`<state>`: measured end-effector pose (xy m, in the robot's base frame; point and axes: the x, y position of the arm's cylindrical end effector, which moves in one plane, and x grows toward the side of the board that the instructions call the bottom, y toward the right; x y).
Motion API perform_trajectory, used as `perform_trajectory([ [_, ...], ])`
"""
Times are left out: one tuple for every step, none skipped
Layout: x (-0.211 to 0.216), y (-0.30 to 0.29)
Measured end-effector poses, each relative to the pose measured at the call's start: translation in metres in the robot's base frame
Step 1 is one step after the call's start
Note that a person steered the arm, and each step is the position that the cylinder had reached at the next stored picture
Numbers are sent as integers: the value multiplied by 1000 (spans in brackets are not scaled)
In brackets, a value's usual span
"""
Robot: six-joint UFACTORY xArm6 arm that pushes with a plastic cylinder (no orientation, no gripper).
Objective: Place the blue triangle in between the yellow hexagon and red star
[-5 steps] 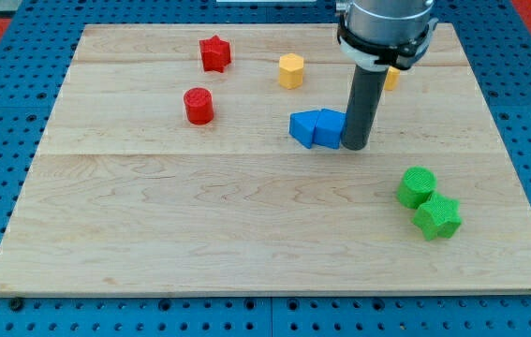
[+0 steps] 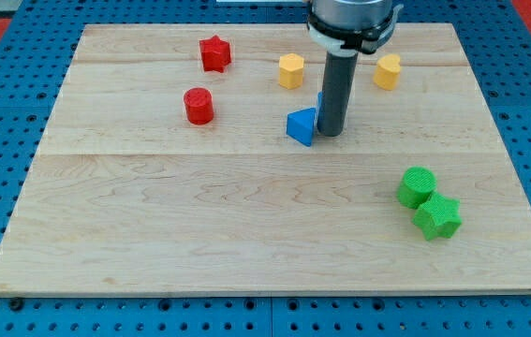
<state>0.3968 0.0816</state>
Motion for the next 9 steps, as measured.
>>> perform_trajectory([
  [-17,0],
  [-15,-5],
  [-20,-5],
  [-30,-5],
  [-45,-4],
  [-59,-2],
  [-69,-2],
  [-72,0],
  [-67,10],
])
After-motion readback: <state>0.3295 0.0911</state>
